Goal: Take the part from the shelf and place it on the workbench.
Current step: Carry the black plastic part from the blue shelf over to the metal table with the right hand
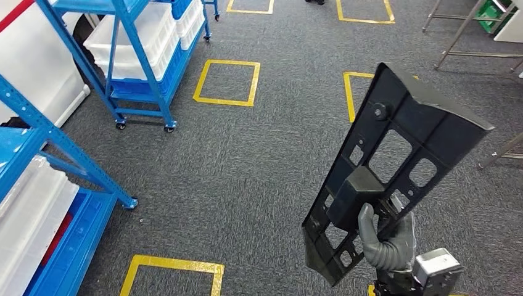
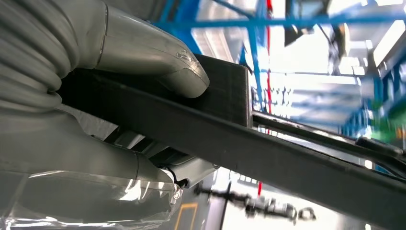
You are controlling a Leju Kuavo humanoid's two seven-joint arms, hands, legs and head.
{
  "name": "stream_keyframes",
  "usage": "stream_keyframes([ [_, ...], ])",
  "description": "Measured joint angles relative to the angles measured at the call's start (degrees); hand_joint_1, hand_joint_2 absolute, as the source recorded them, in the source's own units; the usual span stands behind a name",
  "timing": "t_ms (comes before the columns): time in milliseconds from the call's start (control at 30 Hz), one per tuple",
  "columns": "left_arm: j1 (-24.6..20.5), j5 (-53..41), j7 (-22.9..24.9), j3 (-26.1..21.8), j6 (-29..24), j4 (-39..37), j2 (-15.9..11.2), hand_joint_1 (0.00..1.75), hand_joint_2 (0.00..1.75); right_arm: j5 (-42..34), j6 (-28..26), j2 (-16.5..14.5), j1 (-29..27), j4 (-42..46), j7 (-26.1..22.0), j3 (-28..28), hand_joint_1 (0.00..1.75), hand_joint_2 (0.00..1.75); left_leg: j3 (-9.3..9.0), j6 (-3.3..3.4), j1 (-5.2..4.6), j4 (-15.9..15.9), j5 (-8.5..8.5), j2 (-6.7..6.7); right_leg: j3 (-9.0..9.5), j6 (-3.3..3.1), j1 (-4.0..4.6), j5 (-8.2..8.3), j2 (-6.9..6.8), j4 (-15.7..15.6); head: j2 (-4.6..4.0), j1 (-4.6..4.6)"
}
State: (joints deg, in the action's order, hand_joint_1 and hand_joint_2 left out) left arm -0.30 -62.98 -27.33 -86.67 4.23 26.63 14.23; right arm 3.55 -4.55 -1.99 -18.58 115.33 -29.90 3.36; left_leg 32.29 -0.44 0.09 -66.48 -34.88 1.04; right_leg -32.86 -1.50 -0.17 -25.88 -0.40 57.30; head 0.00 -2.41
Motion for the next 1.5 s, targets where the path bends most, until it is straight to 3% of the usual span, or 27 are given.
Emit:
stream_keyframes([
  [67, -0.1, -0.4, 0.3, 0.2, -0.4, 0.0, 0.0, 0.0, 0.0, -0.3, 0.1, -1.1, -0.9, 0.9, 0.0, -0.8, 1.75, 1.75, 3.12, -0.23, 0.16, -6.6, -2.3, -0.59, -0.05, -0.04, 0.0, 0.02, 1.72, 0.1, 0.0, 0.0],
  [100, -0.1, -0.5, 0.4, 0.3, -0.5, 0.0, 0.0, 0.0, 0.0, -0.4, 0.1, -1.5, -1.2, 1.2, 0.0, -1.2, 1.75, 1.75, 3.56, -0.31, 0.23, -7.3, -1.74, -0.63, -0.04, -0.02, -0.03, 0.01, 2.66, 0.2, 0.0, 0.01],
  [167, -0.3, -0.5, 0.4, 0.5, -0.6, 0.0, 0.0, 0.0, 0.0, -0.4, 0.2, -2.1, -1.6, 1.6, 0.0, -1.6, 1.75, 1.75, 1.36, -0.4, 0.52, -1.7, 2.43, -1.34, 0.02, 0.17, -0.14, -0.07, 4.52, 0.6, 0.0, 0.01],
  [233, -0.4, -0.6, 0.5, 0.6, -0.6, 0.0, -0.1, 0.0, 0.0, -0.3, 0.3, -2.6, -1.8, 2.0, 0.1, -2.0, 1.75, 1.75, -1.65, -0.38, 0.88, 5.5, 5.44, -3.75, -0.23, 0.69, -0.18, -0.23, 6.15, 1.2, 0.0, 0.01],
  [300, -0.6, -0.7, 0.5, 0.7, -0.7, 0.0, -0.2, 0.0, 0.0, -0.3, 0.3, -2.8, -1.9, 2.4, 0.1, -2.2, 1.75, 1.75, -2.58, -0.09, 0.82, 7.9, 5.72, -5.05, -0.76, 1.48, -0.27, -0.13, 7.44, 1.6, 0.0, 0.01],
  [367, -0.8, -0.7, 0.5, 0.8, -0.7, 0.0, -0.2, 0.0, 0.0, -0.3, 0.3, -3.0, -2.3, 2.6, 0.1, -2.6, 1.75, 1.75, -2.6, 0.56, 0.63, 8.2, 6.08, -4.03, -1.2, 2.25, -0.5, 0.15, 8.27, 1.6, 0.0, 0.01],
  [433, -1.0, -0.9, 0.6, 0.9, -1.0, 0.0, -0.2, 0.0, 0.0, 0.2, 0.2, -3.3, -2.6, 3.0, 0.3, -2.9, 1.75, 1.75, -2.59, 1.34, 0.66, 8.6, 6.56, -2.7, -2.22, 2.69, -0.4, -1.14, 5.87, 3.5, 0.0, 0.02],
  [500, -0.9, -1.4, 0.8, 1.0, -1.9, 0.0, -0.3, 0.0, 0.0, 0.9, 0.3, -3.7, -2.7, 3.6, 0.6, -3.1, 1.75, 1.75, -2.4, 1.76, 0.54, 8.8, 6.79, -1.17, -5.05, 2.95, -0.23, -4.73, 2.24, 9.5, 0.0, 0.03],
  [567, -0.8, -1.7, 0.9, 1.0, -3.0, -0.1, -0.4, 0.0, 0.0, 1.4, 0.9, -4.3, -3.1, 4.1, 0.9, -3.4, 1.75, 1.75, -2.21, 1.86, 0.32, 8.8, 6.77, 0.45, -8.22, 3.18, -0.26, -7.68, 1.03, 16.4, 0.0, 0.03],
  [600, -0.8, -1.9, 0.7, 1.0, -3.5, -0.1, -0.4, 0.0, 0.0, 1.6, 1.4, -4.6, -3.5, 4.4, 1.1, -3.7, 1.75, 1.75, -2.17, 1.88, 0.24, 8.8, 6.72, 1.29, -8.66, 3.19, -0.27, -7.72, 0.79, 17.6, 0.0, 0.03],
  [633, -0.9, -2.1, 0.4, 1.0, -3.9, -0.1, -0.4, 0.0, 0.0, 1.6, 2.0, -5.0, -3.8, 4.7, 1.2, -4.1, 1.75, 1.75, -2.21, 1.88, 0.18, 8.8, 6.66, 2.04, -7.92, 3.12, -0.26, -6.69, 0.56, 16.4, 0.0, 0.03],
  [667, -1.0, -2.3, 0.0, 1.0, -4.3, -0.1, -0.5, 0.0, 0.0, 1.5, 2.7, -5.4, -4.1, 5.1, 1.3, -4.6, 1.75, 1.75, -2.31, 1.84, 0.13, 8.8, 6.57, 2.73, -6.12, 2.95, -0.21, -4.95, 0.09, 13.3, 0.0, 0.03],
  [733, -1.2, -2.6, -1.3, 1.2, -4.9, -0.1, -0.5, 0.0, 0.0, 1.4, 4.3, -6.3, -4.3, 5.9, 1.5, -5.4, 1.75, 1.75, -2.62, 1.56, -0.08, 8.8, 6.3, 3.94, -1.67, 2.27, 0.27, -2.14, -2.3, 5.2, 0.0, 0.03],
  [800, -1.5, -2.9, -2.3, 1.3, -5.5, -0.1, -0.5, 0.0, 0.0, 1.3, 5.7, -7.1, -4.3, 6.5, 1.7, -6.0, 1.75, 1.75, -2.89, 1.11, -0.3, 8.8, 6.03, 5.01, 0.23, 1.56, 0.86, -1.4, -3.57, 1.3, 0.0, 0.02],
  [867, -1.9, -2.9, -2.7, 1.5, -6.0, -0.1, -0.4, 0.0, 0.0, 1.2, 6.6, -7.6, -4.3, 6.7, 1.7, -6.3, 1.75, 1.75, -3.24, 0.6, -0.42, 8.9, 5.86, 6.11, 0.15, 1.04, 0.94, -1.21, -2.25, 1.0, 0.0, 0.01],
  [900, -2.0, -2.9, -2.8, 1.7, -6.3, -0.1, -0.4, 0.0, 0.0, 1.2, 6.8, -7.8, -4.3, 6.8, 1.7, -6.4, 1.75, 1.75, -3.35, 0.31, -0.37, 8.7, 5.55, 5.82, 0.27, 0.77, 0.78, -1.03, -1.63, 0.7, 0.0, 0.0],
  [967, -2.3, -2.8, -2.7, 1.9, -6.6, -0.2, -0.3, 0.0, 0.0, 1.1, 7.2, -8.1, -3.9, 6.8, 1.7, -6.7, 1.75, 1.75, -2.1, -0.22, -0.2, 5.3, 3.29, 3.03, 0.57, 0.14, 0.34, -0.63, -0.4, 0.2, 0.0, -0.03],
  [1033, -2.2, -2.5, -2.4, 1.9, -6.6, -0.5, -0.3, 0.0, 0.0, 1.0, 7.4, -8.4, -3.3, 6.7, 1.8, -6.7, 1.75, 1.75, 1.54, -0.48, 0.02, -2.3, -0.4, -0.01, 0.55, -0.19, 0.2, -0.51, 0.86, 0.1, 0.0, -0.04],
  [1100, -2.0, -2.0, -1.9, 1.8, -6.1, -1.1, -0.4, 0.0, 0.0, 0.9, 7.4, -8.4, -3.1, 6.4, 1.8, -6.7, 1.75, 1.75, 4.48, -0.63, 0.09, -7.8, -1.65, -0.63, 0.56, -0.27, 0.19, -0.51, 2.41, 0.2, 0.0, -0.04],
  [1133, -2.0, -1.8, -1.6, 1.8, -5.7, -1.4, -0.4, 0.0, 0.0, 0.9, 7.4, -8.4, -3.0, 6.2, 1.8, -6.7, 1.75, 1.75, 4.57, -0.66, 0.13, -7.5, -0.5, -0.72, 0.61, -0.24, 0.17, -0.53, 3.26, 0.2, 0.0, -0.04],
  [1167, -1.9, -1.7, -1.4, 1.7, -5.2, -1.7, -0.4, 0.0, 0.0, 0.9, 7.3, -8.4, -3.0, 6.0, 1.8, -6.7, 1.75, 1.75, 3.56, -0.65, 0.21, -4.7, 1.63, -1.02, 0.69, -0.16, 0.11, -0.58, 4.08, 0.4, 0.0, -0.04],
  [1233, -1.9, -1.5, -1.1, 1.6, -4.4, -2.3, -0.6, 0.0, 0.0, 0.8, 6.9, -8.3, -2.9, 5.7, 1.8, -6.7, 1.75, 1.75, 0.28, -0.57, 0.5, 3.4, 5.71, -3.36, 0.6, 0.23, 0.06, -0.83, 5.57, 0.9, 0.0, -0.04],
  [1300, -1.8, -1.2, -0.8, 1.3, -3.9, -2.8, -0.7, 0.0, 0.0, 0.7, 6.6, -8.2, -3.0, 5.5, 1.7, -6.7, 1.75, 1.75, -1.37, -0.24, 0.66, 7.7, 6.84, -5.43, 0.08, 0.91, 0.02, -0.93, 6.83, 1.4, 0.0, -0.03],
  [1367, -1.8, -1.1, -0.6, 1.1, -3.6, -3.2, -0.8, 0.0, 0.0, 0.6, 6.4, -8.1, -3.3, 5.4, 1.6, -6.7, 1.75, 1.75, -1.52, 0.47, 0.51, 8.1, 6.78, -4.86, -0.42, 1.73, -0.14, -0.67, 8.1, 1.4, 0.0, -0.02],
  [1400, -1.7, -1.0, -0.6, 1.0, -3.5, -3.3, -0.9, 0.0, 0.0, 0.6, 6.3, -8.0, -3.6, 5.4, 1.5, -6.7, 1.75, 1.75, -1.63, 0.9, 0.5, 8.4, 6.96, -4.14, -0.59, 2.05, -0.21, -0.7, 7.95, 1.5, 0.0, -0.02],
  [1433, -1.7, -1.0, -0.5, 1.0, -3.5, -3.5, -1.0, 0.0, 0.0, 0.6, 6.3, -7.9, -3.8, 5.4, 1.5, -6.7, 1.75, 1.75, -1.75, 1.27, 0.54, 8.7, 7.17, -3.46, -0.95, 2.33, -0.17, -1.16, 6.83, 2.1, 0.0, -0.01],
  [1500, -1.6, -0.9, -0.4, 0.8, -3.4, -3.7, -1.2, 0.0, 0.0, 0.6, 6.3, -7.7, -3.8, 5.3, 1.5, -6.7, 1.75, 1.75, -1.8, 1.79, 0.55, 9.1, 7.4, -1.89, -3.27, 2.83, -0.14, -4.09, 3.11, 6.9, 0.0, 0.02],
])
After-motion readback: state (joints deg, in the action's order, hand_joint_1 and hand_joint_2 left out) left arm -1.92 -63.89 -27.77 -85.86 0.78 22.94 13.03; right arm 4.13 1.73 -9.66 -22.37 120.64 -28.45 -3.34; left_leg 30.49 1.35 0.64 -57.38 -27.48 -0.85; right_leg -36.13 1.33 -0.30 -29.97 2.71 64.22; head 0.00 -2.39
